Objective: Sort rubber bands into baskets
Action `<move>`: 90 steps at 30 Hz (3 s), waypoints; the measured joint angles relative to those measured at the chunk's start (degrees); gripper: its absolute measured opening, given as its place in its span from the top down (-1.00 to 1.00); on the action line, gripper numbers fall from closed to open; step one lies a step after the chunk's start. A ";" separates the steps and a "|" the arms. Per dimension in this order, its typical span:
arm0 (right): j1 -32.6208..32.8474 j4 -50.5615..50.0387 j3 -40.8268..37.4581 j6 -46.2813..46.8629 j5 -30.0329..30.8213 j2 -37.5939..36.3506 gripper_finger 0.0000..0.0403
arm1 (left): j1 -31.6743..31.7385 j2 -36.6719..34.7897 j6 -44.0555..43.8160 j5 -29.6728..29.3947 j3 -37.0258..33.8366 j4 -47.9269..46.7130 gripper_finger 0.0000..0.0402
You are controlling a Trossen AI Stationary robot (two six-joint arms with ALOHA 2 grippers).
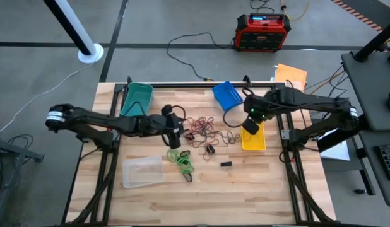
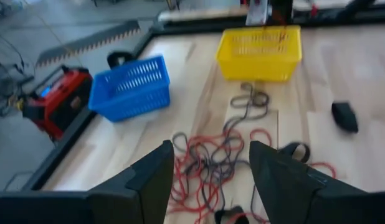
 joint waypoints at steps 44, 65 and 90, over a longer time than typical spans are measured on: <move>-0.04 44.27 -15.41 -13.28 -7.01 2.40 0.32 | -0.07 -4.52 -9.25 -0.07 -2.25 -17.36 0.04; 0.46 70.93 -15.05 -40.09 -11.25 29.74 0.48 | -0.88 -4.46 -10.19 -0.04 -2.25 -17.86 0.04; -0.81 77.79 -15.02 -40.78 -12.13 37.51 0.81 | -0.88 -4.01 -6.47 -0.20 -2.29 -11.43 0.04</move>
